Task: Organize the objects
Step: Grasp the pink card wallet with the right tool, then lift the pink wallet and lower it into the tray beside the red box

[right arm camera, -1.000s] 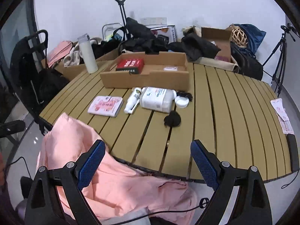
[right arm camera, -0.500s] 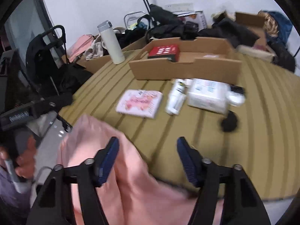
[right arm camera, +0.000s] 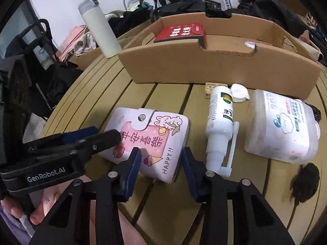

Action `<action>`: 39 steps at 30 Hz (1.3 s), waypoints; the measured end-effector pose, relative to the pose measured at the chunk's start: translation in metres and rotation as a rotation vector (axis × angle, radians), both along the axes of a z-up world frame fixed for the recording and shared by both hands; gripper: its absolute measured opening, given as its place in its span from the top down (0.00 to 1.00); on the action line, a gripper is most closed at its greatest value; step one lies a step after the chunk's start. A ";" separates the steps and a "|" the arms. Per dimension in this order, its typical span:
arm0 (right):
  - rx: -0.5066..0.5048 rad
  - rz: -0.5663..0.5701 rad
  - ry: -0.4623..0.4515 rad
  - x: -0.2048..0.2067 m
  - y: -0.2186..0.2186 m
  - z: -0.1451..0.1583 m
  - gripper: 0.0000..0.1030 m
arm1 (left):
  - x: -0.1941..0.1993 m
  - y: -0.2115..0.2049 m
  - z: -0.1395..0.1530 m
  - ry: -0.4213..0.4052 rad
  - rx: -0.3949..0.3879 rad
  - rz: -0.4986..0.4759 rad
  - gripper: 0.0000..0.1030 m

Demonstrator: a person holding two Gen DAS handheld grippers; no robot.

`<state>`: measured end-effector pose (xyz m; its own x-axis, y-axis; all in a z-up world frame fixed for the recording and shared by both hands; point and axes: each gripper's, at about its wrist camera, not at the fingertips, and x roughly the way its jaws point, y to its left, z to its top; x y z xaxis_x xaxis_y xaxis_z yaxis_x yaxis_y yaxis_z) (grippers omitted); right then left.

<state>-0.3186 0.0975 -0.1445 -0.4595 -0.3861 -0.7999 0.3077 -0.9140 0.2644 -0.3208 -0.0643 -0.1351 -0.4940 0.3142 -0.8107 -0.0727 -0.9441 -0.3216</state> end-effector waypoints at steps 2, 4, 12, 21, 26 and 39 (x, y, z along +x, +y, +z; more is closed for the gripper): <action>-0.005 0.005 -0.004 -0.001 -0.001 0.001 0.66 | 0.003 0.002 0.002 0.006 0.010 0.009 0.80; -0.009 0.008 -0.014 -0.001 0.000 0.003 0.71 | 0.011 0.007 0.009 0.025 -0.028 0.020 0.81; -0.051 0.007 0.068 0.064 0.040 0.064 0.74 | 0.088 0.042 0.072 0.083 0.034 -0.002 0.83; -0.020 -0.024 0.120 0.169 0.084 0.094 0.74 | 0.170 0.090 0.105 0.141 0.055 -0.070 0.87; -0.040 -0.005 0.103 0.197 0.089 0.089 0.75 | 0.196 0.092 0.104 0.135 0.036 -0.074 0.87; -0.073 -0.001 0.149 0.197 0.085 0.103 0.78 | 0.194 0.084 0.108 0.157 0.045 -0.047 0.87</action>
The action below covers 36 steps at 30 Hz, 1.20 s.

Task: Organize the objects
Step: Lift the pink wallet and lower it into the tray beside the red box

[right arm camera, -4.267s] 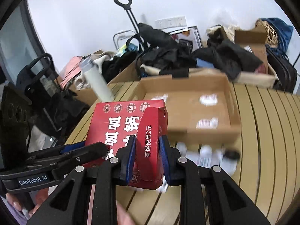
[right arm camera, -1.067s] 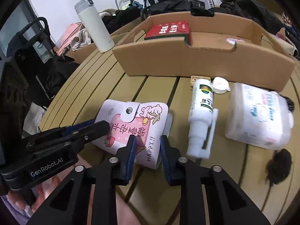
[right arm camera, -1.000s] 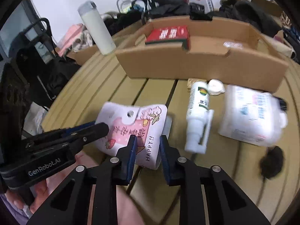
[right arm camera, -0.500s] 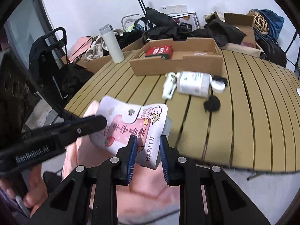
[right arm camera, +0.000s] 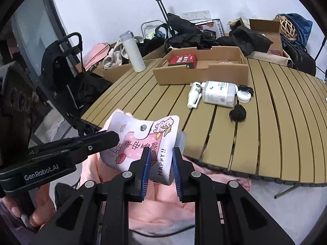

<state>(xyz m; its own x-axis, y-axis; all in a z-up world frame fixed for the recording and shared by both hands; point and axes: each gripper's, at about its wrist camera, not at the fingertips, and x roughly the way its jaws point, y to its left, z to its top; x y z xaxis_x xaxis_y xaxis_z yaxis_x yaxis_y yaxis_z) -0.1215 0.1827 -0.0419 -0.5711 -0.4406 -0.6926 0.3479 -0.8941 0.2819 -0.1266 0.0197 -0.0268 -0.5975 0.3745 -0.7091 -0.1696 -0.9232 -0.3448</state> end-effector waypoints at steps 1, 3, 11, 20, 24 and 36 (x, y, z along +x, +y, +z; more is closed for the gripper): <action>-0.001 -0.005 -0.001 -0.002 0.000 0.001 0.78 | -0.003 0.000 -0.001 -0.005 -0.002 -0.001 0.87; 0.003 -0.008 0.002 -0.009 -0.002 0.003 0.78 | -0.012 -0.002 -0.001 -0.014 0.019 0.004 0.87; -0.026 -0.011 0.039 -0.075 -0.001 0.033 0.81 | -0.076 -0.010 0.032 0.025 0.067 0.017 0.89; -0.044 0.011 0.116 -0.213 -0.023 0.075 0.81 | -0.227 -0.028 0.059 0.086 0.013 0.029 0.89; -0.061 0.011 0.071 -0.276 -0.035 0.055 0.81 | -0.285 -0.037 0.036 0.038 -0.016 0.047 0.89; -0.020 0.019 -0.199 -0.360 -0.070 -0.072 0.81 | -0.340 -0.045 -0.062 -0.128 -0.217 0.027 0.77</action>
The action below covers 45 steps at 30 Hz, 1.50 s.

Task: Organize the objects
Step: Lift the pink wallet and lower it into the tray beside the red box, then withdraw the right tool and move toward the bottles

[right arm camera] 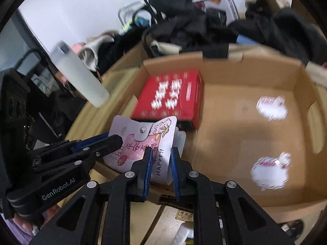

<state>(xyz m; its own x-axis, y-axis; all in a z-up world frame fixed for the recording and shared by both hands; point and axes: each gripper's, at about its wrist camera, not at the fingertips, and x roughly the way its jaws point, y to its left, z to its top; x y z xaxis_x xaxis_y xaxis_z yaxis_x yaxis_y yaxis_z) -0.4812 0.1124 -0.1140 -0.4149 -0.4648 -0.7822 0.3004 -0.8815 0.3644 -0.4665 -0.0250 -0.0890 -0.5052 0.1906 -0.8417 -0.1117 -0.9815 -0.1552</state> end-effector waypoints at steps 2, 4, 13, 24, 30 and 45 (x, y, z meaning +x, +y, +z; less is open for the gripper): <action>0.014 -0.003 0.013 -0.002 -0.001 -0.001 0.80 | 0.004 0.002 0.002 0.010 -0.003 -0.014 0.69; 0.038 -0.021 -0.005 -0.002 0.000 0.002 0.80 | 0.010 0.004 0.011 0.036 -0.028 -0.017 0.56; 0.083 -0.058 0.110 0.043 0.040 0.070 0.15 | 0.064 -0.004 0.085 0.150 -0.041 0.034 0.00; 0.163 -0.176 0.258 0.154 0.121 0.147 0.15 | 0.175 0.017 0.148 0.264 -0.095 0.027 0.00; 0.129 -0.207 0.275 0.205 0.145 0.152 0.15 | 0.226 0.037 0.149 0.293 -0.081 0.034 0.00; 0.045 -0.114 0.180 0.326 0.149 0.066 0.16 | 0.298 0.090 0.050 0.081 -0.005 -0.030 0.00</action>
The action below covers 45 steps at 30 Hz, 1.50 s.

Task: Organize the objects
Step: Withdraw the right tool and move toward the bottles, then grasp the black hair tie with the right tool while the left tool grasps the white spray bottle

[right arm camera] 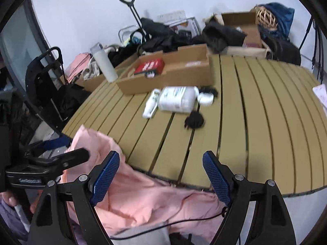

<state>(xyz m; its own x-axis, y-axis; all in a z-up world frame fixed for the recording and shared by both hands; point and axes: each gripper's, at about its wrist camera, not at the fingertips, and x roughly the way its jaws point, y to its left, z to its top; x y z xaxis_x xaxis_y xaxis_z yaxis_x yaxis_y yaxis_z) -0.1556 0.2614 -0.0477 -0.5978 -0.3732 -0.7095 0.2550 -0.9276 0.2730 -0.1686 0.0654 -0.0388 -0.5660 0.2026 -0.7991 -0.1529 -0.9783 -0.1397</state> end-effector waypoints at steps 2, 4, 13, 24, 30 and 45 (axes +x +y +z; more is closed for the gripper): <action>-0.001 0.008 0.010 -0.002 0.000 0.001 0.17 | -0.003 -0.001 -0.001 0.014 0.021 0.001 0.00; 0.001 0.007 0.011 -0.005 0.000 -0.001 0.22 | -0.009 -0.004 -0.006 0.010 0.036 0.015 0.00; 0.036 -0.031 -0.049 -0.043 0.007 -0.044 0.52 | -0.061 0.001 -0.022 0.025 0.036 -0.009 0.06; 0.164 -0.062 -0.008 -0.124 -0.002 -0.070 0.51 | -0.174 0.021 -0.072 -0.060 0.000 -0.055 0.46; 0.175 -0.041 -0.046 -0.142 -0.006 -0.090 0.65 | -0.191 0.018 -0.089 -0.110 0.039 -0.052 0.76; 0.148 0.016 0.031 -0.072 -0.015 -0.031 0.66 | -0.068 -0.021 -0.027 -0.042 0.063 0.084 0.76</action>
<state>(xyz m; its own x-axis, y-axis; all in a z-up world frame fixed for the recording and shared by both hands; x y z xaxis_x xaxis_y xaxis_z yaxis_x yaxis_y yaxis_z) -0.2274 0.2462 -0.0788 -0.6150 -0.2754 -0.7389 0.2758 -0.9530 0.1256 -0.2368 0.0442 -0.0661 -0.5496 0.2063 -0.8096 -0.0634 -0.9765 -0.2058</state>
